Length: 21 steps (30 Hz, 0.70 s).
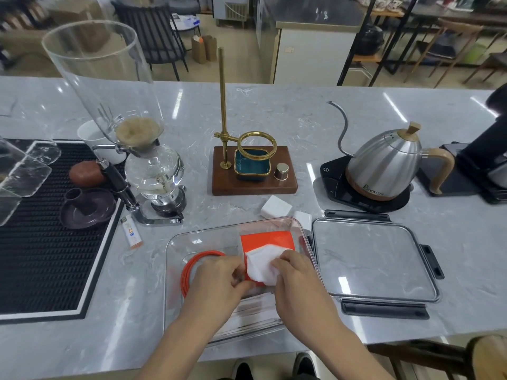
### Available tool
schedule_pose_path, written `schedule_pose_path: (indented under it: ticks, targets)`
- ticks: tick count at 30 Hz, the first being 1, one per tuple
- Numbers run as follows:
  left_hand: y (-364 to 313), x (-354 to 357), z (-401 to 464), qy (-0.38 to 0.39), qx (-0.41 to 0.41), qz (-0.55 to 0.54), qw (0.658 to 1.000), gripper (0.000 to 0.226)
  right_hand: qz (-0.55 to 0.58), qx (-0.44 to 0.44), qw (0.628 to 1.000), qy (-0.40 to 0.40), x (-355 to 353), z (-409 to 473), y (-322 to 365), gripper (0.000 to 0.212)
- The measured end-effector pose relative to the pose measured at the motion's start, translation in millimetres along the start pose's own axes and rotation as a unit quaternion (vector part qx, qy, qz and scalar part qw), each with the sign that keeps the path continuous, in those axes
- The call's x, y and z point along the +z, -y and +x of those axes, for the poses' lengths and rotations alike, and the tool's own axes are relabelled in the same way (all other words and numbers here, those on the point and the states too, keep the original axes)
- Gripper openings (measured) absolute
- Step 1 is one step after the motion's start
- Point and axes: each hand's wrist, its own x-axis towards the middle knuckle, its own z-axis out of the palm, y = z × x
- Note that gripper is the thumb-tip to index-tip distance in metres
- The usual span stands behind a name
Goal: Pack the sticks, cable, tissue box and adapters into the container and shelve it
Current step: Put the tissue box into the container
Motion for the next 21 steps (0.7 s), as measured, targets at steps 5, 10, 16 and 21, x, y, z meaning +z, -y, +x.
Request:
schedule_pose_path:
  ticks: [5, 10, 16, 21]
  targets:
    - [-1, 0, 0, 0.008, -0.012, 0.0, 1.0, 0.036, 0.003, 0.002, 1.0, 0.014, -2, 3, 0, 0.03]
    - [-1, -3, -1, 0.008, -0.014, -0.009, 1.0, 0.03, 0.019, -0.005, 0.999, 0.027, -8, 2, 1, 0.029]
    - [-6, -15, -3, -0.026, -0.024, -0.024, 0.999, 0.015, 0.083, -0.021, 0.996, -0.02, -28, -2, 5, 0.029]
    - [-13, -24, 5, -0.079, -0.01, -0.031, 0.996, 0.008, 0.106, -0.037, 0.992, -0.049, -40, 5, 1, 0.032]
